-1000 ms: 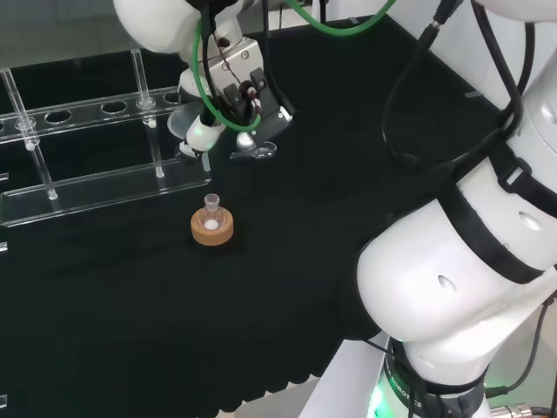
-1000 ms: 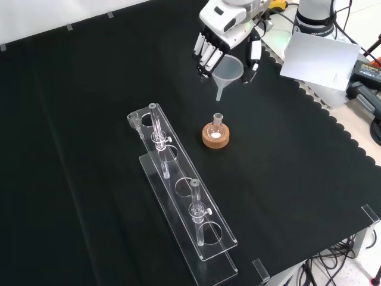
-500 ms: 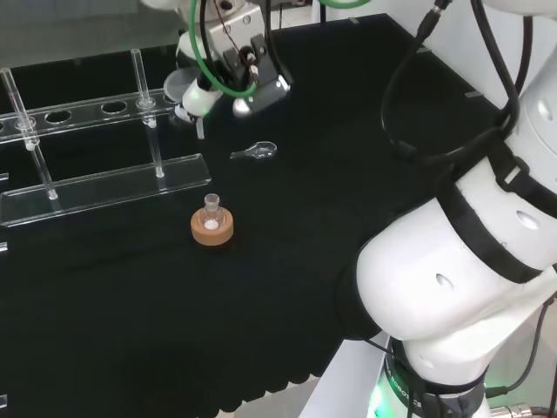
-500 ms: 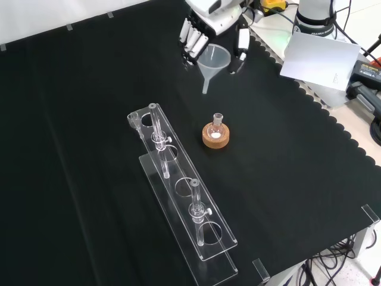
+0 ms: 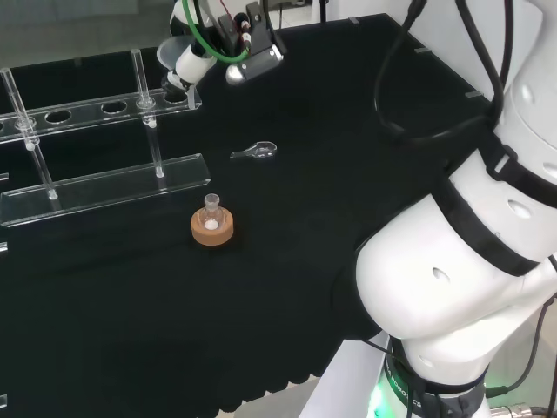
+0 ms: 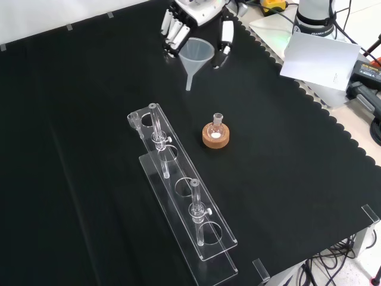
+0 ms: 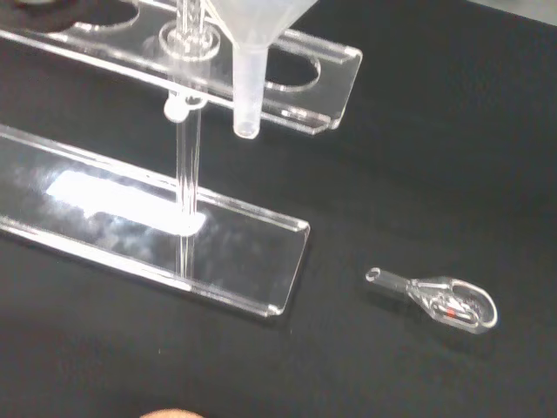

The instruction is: Put the funnel back on the funnel stand.

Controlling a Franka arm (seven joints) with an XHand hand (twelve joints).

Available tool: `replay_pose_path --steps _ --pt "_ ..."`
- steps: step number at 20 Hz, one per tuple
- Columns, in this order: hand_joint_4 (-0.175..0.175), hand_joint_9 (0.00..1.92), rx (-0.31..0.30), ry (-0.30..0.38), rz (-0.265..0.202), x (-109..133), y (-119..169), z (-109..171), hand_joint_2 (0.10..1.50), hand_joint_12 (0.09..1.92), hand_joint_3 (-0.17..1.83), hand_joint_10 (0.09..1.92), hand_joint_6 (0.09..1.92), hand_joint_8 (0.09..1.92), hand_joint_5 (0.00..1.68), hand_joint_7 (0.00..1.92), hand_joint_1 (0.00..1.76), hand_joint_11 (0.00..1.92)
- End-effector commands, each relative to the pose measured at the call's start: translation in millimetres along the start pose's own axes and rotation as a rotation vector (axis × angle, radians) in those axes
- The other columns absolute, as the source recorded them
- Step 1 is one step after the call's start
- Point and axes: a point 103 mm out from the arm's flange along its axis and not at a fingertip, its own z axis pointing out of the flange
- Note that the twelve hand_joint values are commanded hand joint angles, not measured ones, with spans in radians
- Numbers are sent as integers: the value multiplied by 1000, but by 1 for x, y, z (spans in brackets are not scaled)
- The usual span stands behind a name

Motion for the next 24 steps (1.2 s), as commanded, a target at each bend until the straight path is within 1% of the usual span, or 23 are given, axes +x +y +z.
replay_pose_path --steps 1,4,8,11,13,15,19,24 --pt "-17 1210 2 19 -29 -9 30 -5 836 994 483 205 672 633 897 815 784 954" --pt "-17 1211 -3 28 -45 -9 46 -6 835 994 483 202 673 634 897 814 789 954" --pt "-18 1212 5 43 -59 -11 68 0 834 993 486 197 674 636 897 812 791 954" --pt "-18 1213 11 51 -51 -14 83 5 834 993 488 194 674 637 897 812 792 955" --pt "-18 1214 11 63 -58 -15 91 6 833 993 489 192 675 638 897 811 792 955" --pt "-18 1214 7 80 -64 -15 98 9 833 993 490 190 675 639 897 811 792 954" --pt "-19 1215 11 85 -77 -12 108 13 831 993 492 187 675 640 897 810 794 953" --pt "-18 1215 18 86 -74 -12 118 16 830 994 495 182 675 641 897 808 794 951"
